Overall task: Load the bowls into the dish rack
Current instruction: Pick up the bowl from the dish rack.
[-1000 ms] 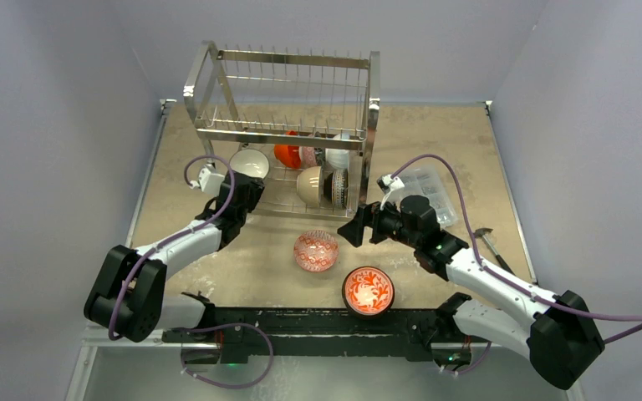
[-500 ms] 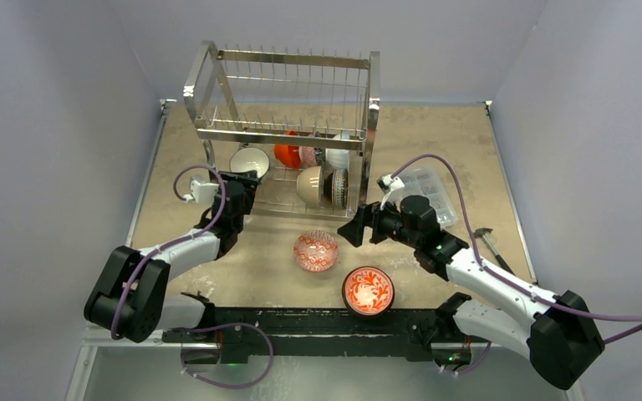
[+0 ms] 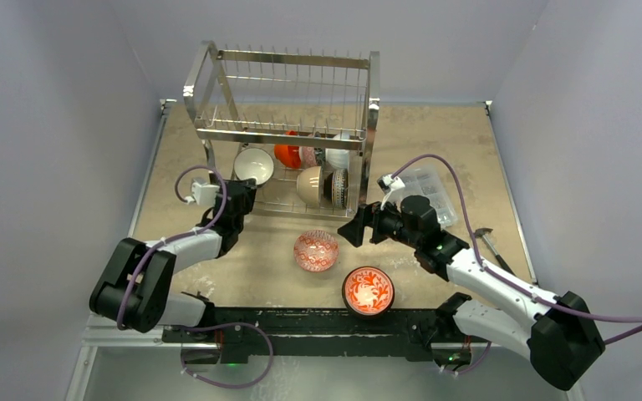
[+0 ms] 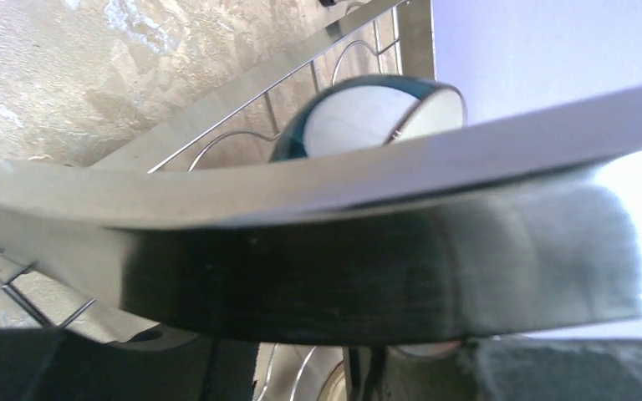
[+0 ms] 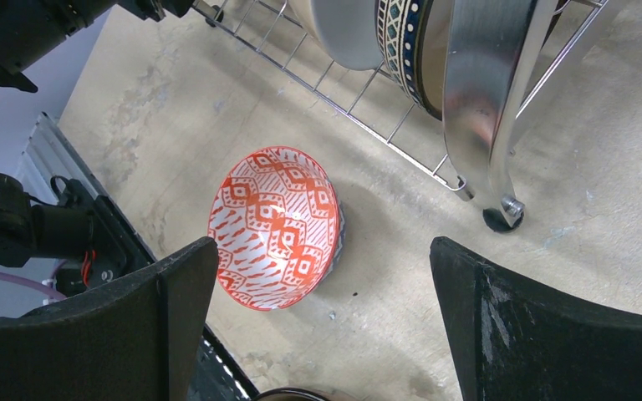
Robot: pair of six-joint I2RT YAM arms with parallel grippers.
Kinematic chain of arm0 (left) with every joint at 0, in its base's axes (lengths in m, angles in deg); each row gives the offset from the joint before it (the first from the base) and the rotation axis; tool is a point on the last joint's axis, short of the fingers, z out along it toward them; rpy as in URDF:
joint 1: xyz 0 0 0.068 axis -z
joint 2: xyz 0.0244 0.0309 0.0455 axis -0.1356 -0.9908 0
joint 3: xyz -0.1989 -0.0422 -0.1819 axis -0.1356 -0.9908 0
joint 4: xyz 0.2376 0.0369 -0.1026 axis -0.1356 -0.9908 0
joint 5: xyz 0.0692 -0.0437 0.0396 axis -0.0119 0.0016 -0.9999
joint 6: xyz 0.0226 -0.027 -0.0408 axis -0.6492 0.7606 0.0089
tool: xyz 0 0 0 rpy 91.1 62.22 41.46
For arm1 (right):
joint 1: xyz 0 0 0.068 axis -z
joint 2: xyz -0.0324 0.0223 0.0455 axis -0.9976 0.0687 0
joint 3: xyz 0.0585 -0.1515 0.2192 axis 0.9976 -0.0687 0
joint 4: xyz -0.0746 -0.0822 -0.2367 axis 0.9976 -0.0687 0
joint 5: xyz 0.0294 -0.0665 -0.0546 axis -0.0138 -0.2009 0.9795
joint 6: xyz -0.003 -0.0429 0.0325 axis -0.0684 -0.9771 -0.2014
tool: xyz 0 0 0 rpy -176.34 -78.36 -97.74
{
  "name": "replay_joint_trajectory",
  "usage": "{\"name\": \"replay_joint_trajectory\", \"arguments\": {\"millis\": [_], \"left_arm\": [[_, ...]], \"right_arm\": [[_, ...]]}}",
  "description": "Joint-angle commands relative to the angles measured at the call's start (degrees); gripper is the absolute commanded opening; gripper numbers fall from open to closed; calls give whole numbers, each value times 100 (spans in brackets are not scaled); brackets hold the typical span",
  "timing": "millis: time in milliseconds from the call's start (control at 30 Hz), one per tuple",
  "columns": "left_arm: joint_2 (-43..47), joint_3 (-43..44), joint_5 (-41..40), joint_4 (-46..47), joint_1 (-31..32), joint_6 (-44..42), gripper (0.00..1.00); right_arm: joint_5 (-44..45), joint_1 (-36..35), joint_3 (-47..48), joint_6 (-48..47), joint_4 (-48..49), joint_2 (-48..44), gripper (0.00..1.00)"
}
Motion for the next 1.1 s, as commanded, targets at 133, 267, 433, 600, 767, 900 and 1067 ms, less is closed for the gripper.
{"name": "replay_joint_trajectory", "arguments": {"millis": [133,267,433,600,767,900,1067], "left_arm": [[-219,94,-53,-475,-70,13,14],[-115,258,-329,-905,-69,-50,0],[-17,550,-715,-1198,-70,-493,0],[20,838,-1147,-1357,-62,-1041,0],[133,927,-1117,-1108,-10,-1913,0],[488,805,-1069,-814,291,-2555,0],[1111,604,-1139,-920,921,-3112,0]], "right_arm": [[-39,-1,44,-7,19,-145,98],[-34,1,51,-12,19,-138,98],[-32,-3,42,-23,26,-127,98],[-26,-5,42,-22,30,-126,98],[-63,-2,64,-15,45,-118,98],[-176,-2,93,2,125,-128,99],[-358,-2,113,6,284,-159,99]]}}
